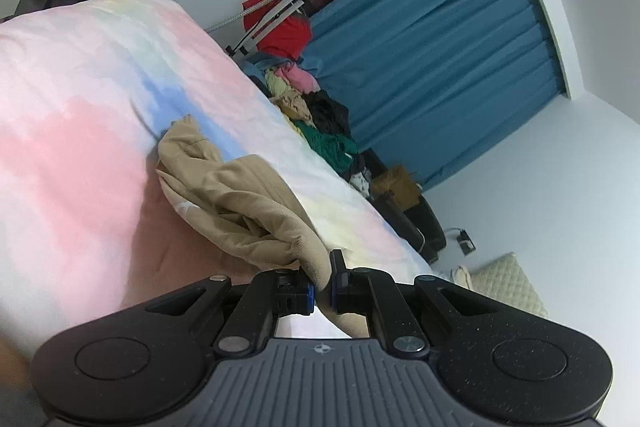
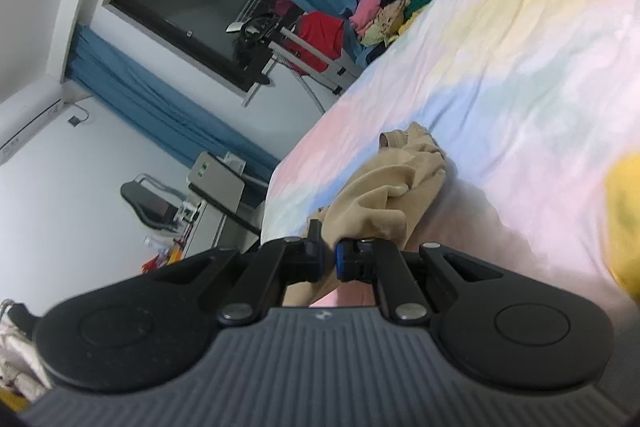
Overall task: Fold clothes
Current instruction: 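Lift and fold the bundle over toward the collar with both grippers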
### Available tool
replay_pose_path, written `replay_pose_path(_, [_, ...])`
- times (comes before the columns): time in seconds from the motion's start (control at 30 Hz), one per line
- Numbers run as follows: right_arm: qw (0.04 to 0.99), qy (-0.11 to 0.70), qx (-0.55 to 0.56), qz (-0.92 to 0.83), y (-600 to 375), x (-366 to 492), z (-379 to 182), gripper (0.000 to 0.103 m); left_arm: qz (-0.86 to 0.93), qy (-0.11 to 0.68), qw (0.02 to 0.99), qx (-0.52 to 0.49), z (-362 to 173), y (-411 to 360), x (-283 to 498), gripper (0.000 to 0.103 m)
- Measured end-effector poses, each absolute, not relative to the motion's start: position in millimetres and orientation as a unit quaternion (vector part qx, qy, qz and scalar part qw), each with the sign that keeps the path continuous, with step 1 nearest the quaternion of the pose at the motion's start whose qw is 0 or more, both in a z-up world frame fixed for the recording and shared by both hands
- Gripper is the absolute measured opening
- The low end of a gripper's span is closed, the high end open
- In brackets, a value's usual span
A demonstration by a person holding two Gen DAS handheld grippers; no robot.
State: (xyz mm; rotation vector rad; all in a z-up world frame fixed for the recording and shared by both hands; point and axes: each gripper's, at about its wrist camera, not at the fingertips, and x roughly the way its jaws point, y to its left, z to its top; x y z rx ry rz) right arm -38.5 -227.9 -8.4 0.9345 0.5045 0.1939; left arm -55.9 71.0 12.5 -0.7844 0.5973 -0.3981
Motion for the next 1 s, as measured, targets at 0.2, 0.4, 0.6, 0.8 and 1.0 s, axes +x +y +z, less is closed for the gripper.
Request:
replay_pose_path(0.2, [0.855,0.245,0.446,0.097,-228.6,-76.5,-12.4,0.009,-0.191,0.282,0.861,-0.379,11.6,74.0,-103.5,0.007])
replay_pose_path(0.4, [0.859,0.247,0.441,0.087,-226.4,-49.5,-7.9,0.009,-0.175,0.277,0.871,-0.365,16.0,68.2,-83.7,0.007])
replay_pose_path(0.6, [0.856,0.247,0.445,0.085,-222.8,-5.0,-7.9,0.009,-0.144,0.28,0.871,-0.377,15.0,65.3,-26.0,0.007])
replay_pose_path(0.8, [0.853,0.251,0.452,0.072,-221.8,52.0,-16.3,0.009,-0.118,0.293,0.869,-0.38,13.2,66.8,32.8,0.008])
replay_pose_path(1.0, [0.854,0.262,0.447,0.053,-220.6,108.5,-37.1,0.009,-0.092,0.3,0.886,-0.341,-3.0,58.2,97.0,0.008])
